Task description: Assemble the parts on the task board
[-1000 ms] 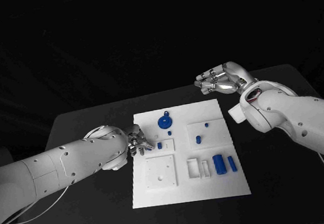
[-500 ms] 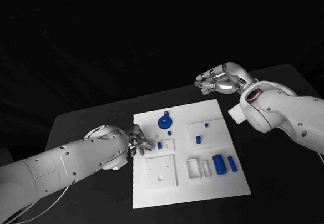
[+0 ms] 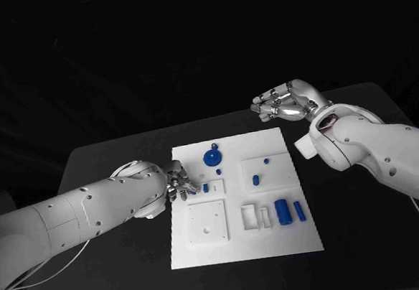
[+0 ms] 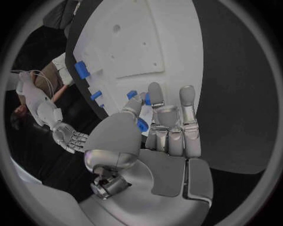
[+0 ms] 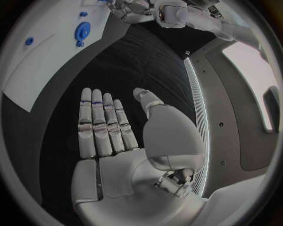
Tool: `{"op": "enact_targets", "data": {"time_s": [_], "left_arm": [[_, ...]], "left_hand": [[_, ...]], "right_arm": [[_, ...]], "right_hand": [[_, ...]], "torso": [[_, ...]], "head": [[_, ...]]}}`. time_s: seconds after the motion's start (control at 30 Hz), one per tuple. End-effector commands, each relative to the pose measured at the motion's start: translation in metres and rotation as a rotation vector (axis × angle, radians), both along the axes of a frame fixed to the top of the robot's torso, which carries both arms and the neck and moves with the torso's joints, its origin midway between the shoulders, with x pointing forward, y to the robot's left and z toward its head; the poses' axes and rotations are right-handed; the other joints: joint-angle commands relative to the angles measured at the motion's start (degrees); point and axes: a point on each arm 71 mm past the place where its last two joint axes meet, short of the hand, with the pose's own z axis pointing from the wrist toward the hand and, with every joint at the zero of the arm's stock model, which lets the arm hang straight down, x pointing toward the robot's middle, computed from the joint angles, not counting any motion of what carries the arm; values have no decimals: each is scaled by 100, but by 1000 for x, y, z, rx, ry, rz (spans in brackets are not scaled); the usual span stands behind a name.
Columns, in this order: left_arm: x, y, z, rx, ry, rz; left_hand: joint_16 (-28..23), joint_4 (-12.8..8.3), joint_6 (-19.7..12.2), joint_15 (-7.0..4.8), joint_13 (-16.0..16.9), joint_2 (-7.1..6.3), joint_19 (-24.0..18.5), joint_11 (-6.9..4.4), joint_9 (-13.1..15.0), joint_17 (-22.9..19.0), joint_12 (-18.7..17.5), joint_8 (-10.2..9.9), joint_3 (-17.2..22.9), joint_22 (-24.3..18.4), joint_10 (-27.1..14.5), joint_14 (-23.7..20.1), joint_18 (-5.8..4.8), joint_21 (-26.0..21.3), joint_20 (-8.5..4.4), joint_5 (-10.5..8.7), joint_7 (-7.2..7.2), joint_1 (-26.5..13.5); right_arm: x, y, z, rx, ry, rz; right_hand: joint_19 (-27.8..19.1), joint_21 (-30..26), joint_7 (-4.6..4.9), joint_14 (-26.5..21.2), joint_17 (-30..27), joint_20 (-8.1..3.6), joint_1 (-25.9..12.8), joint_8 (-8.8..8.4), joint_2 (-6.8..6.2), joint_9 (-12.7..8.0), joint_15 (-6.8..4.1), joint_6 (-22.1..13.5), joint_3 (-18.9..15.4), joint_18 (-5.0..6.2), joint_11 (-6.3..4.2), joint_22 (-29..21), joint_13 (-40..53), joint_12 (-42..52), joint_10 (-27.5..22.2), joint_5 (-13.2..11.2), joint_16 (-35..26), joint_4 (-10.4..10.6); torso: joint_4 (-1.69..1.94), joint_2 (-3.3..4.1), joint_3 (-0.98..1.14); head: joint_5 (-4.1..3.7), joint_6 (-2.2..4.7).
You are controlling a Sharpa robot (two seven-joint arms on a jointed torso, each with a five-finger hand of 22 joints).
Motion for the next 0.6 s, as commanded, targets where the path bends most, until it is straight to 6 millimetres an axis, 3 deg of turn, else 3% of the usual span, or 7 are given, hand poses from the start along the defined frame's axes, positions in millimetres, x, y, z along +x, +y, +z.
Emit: {"op": "enact_targets", "data": {"time_s": [0.03, 0.4, 0.5, 0.57, 0.6], "left_arm": [[-5, -4, -7, 27, 27, -12], [-4, -5, -7, 27, 19, -8], [-4, -5, -7, 20, 21, -5], [-4, -5, -7, 18, 23, -4], [-4, -5, -7, 16, 23, -4]], "left_hand": [[-3, 6, 63, -11, 2, 185, 21, -13, -9, 5, -15, 20, 9, 102, 256, -10, -16, -24, 0, 27, -91, 263], [-4, 29, 107, -16, -2, 140, 31, -13, -169, 7, -6, -100, -26, 97, 254, 0, -22, -31, -6, -12, -89, 259], [-39, 165, 117, -17, -10, 38, 41, -12, -580, -47, -22, -306, -159, 95, 255, -9, -29, -43, -9, -227, -84, 204], [-78, 268, 176, -19, -22, -58, 49, -4, -1074, -99, -52, -487, -299, 89, 256, -11, -43, -65, -17, -330, -67, 264], [-87, 310, 181, -20, -25, -90, 49, -3, -1193, -112, -59, -505, -360, 90, 256, -11, -46, -73, -18, -363, -67, 279]], "right_arm": [[-1, 2, 0, -2, -1, 16], [0, 2, 0, -2, 0, 16], [0, 2, -1, -2, 0, 16], [0, 2, -1, -2, 1, 16], [0, 1, -1, -2, 1, 16]], "right_hand": [[-43, -38, -17, -56, -9, -13, 40, 0, 11, 5, -2, -10, -27, 75, -7, -9, -8, -37, -23, 20, -23, 11], [-43, -38, -17, -56, -9, -13, 40, 0, 11, 5, -2, -10, -27, 75, -7, -9, -8, -37, -23, 20, -23, 11], [-43, -38, -17, -56, -9, -13, 40, 0, 11, 5, -2, -10, -27, 75, -7, -9, -8, -37, -23, 20, -23, 11], [-43, -38, -17, -56, -9, -13, 40, 0, 11, 5, -2, -10, -27, 75, -7, -9, -8, -37, -23, 20, -23, 11], [-43, -38, -17, -56, -9, -13, 40, 0, 11, 5, -2, -10, -27, 75, -7, -9, -8, -37, -23, 20, -23, 11]], "torso": [[1, -1, -1], [4, -2, 0], [5, -1, -1], [4, 1, -1], [4, 1, -1]], "head": [[-4, -5], [-6, -9], [-8, -13], [-9, -12], [-9, -12]]}}
